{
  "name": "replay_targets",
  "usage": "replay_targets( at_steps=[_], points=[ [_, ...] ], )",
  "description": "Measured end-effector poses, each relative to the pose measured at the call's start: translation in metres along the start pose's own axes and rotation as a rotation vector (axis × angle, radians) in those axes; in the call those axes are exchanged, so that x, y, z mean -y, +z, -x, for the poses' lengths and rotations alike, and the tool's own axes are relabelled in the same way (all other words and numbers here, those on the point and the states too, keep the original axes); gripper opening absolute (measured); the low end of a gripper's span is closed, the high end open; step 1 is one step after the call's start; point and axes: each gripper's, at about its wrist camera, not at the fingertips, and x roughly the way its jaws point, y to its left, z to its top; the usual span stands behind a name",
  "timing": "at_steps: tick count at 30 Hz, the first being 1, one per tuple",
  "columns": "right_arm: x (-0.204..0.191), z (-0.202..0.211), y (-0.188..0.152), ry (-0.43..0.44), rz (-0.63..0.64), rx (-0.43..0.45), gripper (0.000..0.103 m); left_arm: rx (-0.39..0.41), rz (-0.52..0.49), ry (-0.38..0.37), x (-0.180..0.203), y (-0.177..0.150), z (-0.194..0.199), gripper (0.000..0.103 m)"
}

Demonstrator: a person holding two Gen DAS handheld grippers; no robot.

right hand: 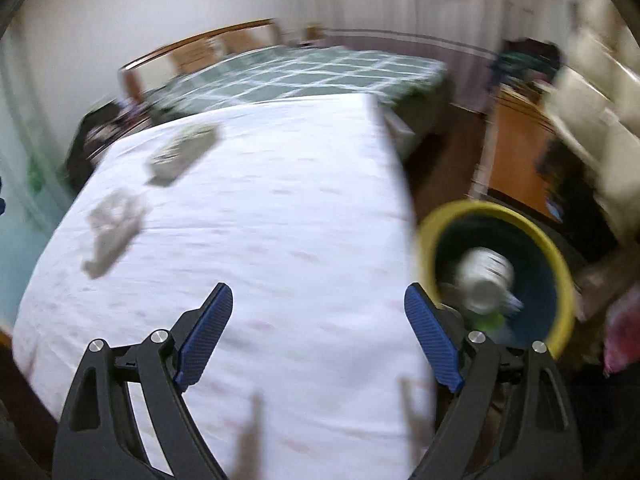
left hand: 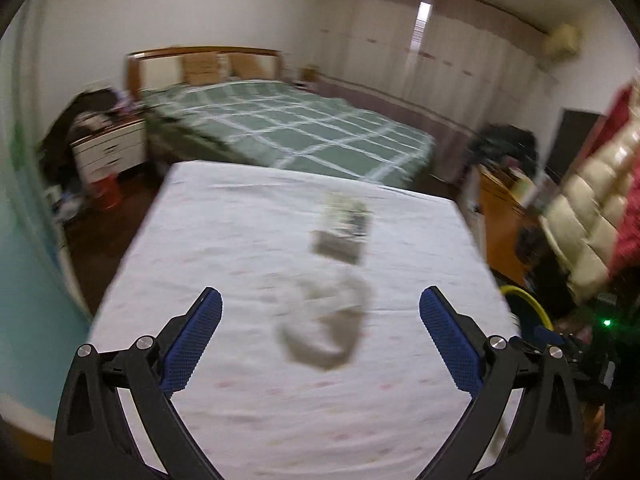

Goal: Collect trash
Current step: 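Lower the right gripper onto the white tissue and close it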

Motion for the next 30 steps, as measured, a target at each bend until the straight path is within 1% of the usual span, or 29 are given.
replay_targets(
  at_steps=[1, 2, 5, 7, 10, 13, 14, 18, 21, 23, 24, 25, 27, 28, 30],
  points=[
    [-0.011, -0.004, 0.004, 0.018, 0.021, -0.003, 0.083, 0.002, 0.020, 0.020, -0.015, -0.003, 0.004, 0.098],
    [-0.031, -0.010, 0.012, 0.054, 0.056, -0.005, 0.083, 0.002, 0.033, 0.028, -0.024, -0.005, 0.005, 0.098],
    [-0.085, -0.027, 0.030, 0.145, 0.146, -0.015, 0.083, -0.002, 0.064, 0.037, -0.050, -0.012, 0.009, 0.098],
    [-0.118, -0.040, 0.039, 0.195, 0.181, -0.026, 0.083, -0.004, 0.068, 0.043, -0.058, -0.016, 0.009, 0.098],
    [-0.160, -0.059, 0.053, 0.239, 0.216, -0.030, 0.083, -0.017, 0.080, 0.027, -0.069, -0.020, 0.004, 0.098],
    [-0.189, -0.080, 0.063, 0.242, 0.245, -0.045, 0.083, -0.034, 0.082, 0.019, -0.061, -0.025, -0.003, 0.098],
    [-0.192, -0.087, 0.065, 0.232, 0.249, -0.054, 0.083, -0.041, 0.082, 0.016, -0.061, -0.027, -0.005, 0.098],
    [-0.201, -0.114, 0.070, 0.154, 0.249, -0.094, 0.083, -0.062, 0.085, 0.004, -0.062, -0.029, -0.013, 0.098],
    [-0.199, -0.127, 0.068, 0.139, 0.245, -0.130, 0.083, -0.071, 0.086, 0.003, -0.063, -0.032, -0.017, 0.098],
    [-0.198, -0.131, 0.064, 0.145, 0.250, -0.136, 0.076, -0.076, 0.091, 0.001, -0.064, -0.034, -0.021, 0.098],
    [-0.198, -0.133, 0.063, 0.150, 0.254, -0.141, 0.068, -0.079, 0.095, 0.000, -0.065, -0.036, -0.023, 0.098],
    [-0.198, -0.134, 0.062, 0.153, 0.256, -0.145, 0.057, -0.080, 0.098, 0.000, -0.065, -0.037, -0.023, 0.098],
    [-0.197, -0.133, 0.061, 0.148, 0.267, -0.139, 0.046, -0.083, 0.102, 0.000, -0.065, -0.039, -0.025, 0.098],
    [-0.197, -0.131, 0.060, 0.149, 0.272, -0.132, 0.036, -0.084, 0.104, -0.002, -0.064, -0.041, -0.026, 0.098],
    [-0.195, -0.127, 0.058, 0.148, 0.276, -0.124, 0.020, -0.088, 0.106, -0.001, -0.065, -0.043, -0.027, 0.098]
  ],
)
